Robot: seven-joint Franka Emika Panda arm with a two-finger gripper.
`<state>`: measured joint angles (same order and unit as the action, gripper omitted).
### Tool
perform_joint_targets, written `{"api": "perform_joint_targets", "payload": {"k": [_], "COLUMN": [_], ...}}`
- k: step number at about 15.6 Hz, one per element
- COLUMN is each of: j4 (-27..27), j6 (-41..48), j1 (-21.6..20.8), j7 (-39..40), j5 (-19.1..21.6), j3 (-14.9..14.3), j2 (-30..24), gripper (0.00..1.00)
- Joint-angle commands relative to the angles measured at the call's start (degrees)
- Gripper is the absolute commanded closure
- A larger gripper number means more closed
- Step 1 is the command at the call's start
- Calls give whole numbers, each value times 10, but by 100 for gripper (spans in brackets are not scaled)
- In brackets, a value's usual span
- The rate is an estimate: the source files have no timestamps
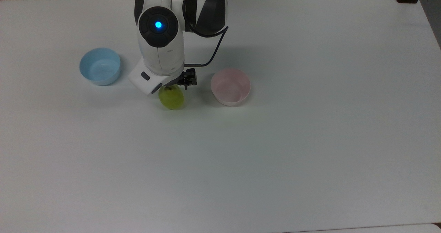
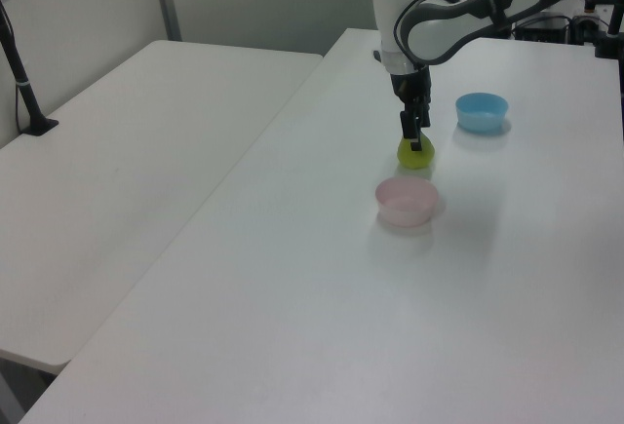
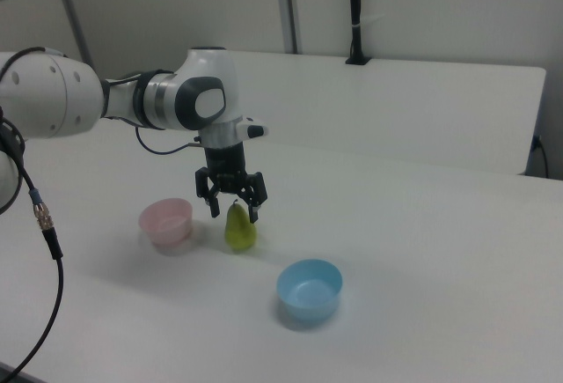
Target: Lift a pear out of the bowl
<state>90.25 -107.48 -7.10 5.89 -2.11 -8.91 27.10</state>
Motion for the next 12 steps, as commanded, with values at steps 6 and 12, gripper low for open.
{"api": "perform_joint_targets", "payload": {"k": [6, 12], "j4": [9, 12], "j6": [71, 133], "j1": [-6, 1], "j7": [-62, -62], "j5": [-4, -2], "j3": [-1, 5], "j2": [-128, -202], "gripper": [0, 0]}}
